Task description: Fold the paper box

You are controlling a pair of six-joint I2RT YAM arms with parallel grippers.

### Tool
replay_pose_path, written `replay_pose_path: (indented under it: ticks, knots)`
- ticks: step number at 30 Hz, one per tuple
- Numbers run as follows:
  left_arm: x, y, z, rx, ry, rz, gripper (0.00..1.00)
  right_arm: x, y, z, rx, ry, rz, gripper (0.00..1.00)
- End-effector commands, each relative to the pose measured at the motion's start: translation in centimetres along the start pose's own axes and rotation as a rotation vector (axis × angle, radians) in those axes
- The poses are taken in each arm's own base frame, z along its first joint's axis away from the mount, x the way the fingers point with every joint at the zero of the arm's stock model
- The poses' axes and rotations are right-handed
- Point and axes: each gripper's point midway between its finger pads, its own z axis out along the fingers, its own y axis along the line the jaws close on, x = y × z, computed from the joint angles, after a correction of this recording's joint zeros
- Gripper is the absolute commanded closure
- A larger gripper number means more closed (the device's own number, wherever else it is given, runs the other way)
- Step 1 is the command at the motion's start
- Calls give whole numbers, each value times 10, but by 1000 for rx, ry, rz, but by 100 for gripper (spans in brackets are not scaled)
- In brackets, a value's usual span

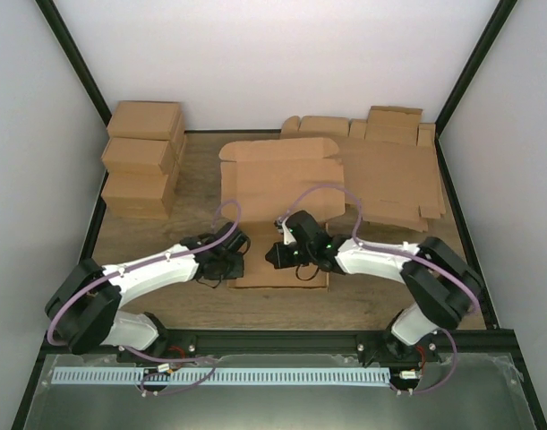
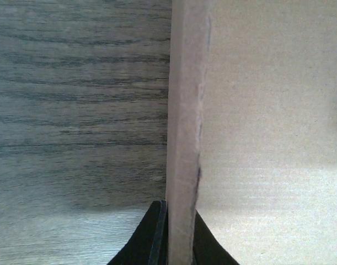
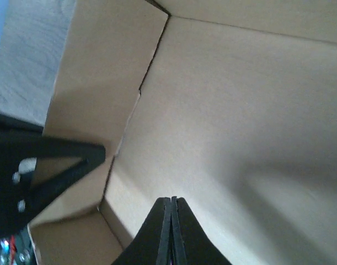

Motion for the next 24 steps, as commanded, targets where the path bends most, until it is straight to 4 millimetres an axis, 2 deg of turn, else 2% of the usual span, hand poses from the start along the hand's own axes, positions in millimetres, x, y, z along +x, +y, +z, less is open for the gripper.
replay_pose_path:
  ticks: [1,4,10,16,24]
  knots:
    - [-2,-15,4,59,-22,-26,95,-19,32,22,-93,-21,146,99]
    - [3,-15,9,49,0,-29,94,-18,39,41,-92,-31,160,99]
    - [6,-20,14,64,18,-30,85,-8,42,77,-119,-4,184,99]
    - [8,-25,14,75,31,-25,79,-2,32,94,-106,-8,211,99]
    - [13,-28,9,97,51,-21,60,10,24,108,-115,22,213,99]
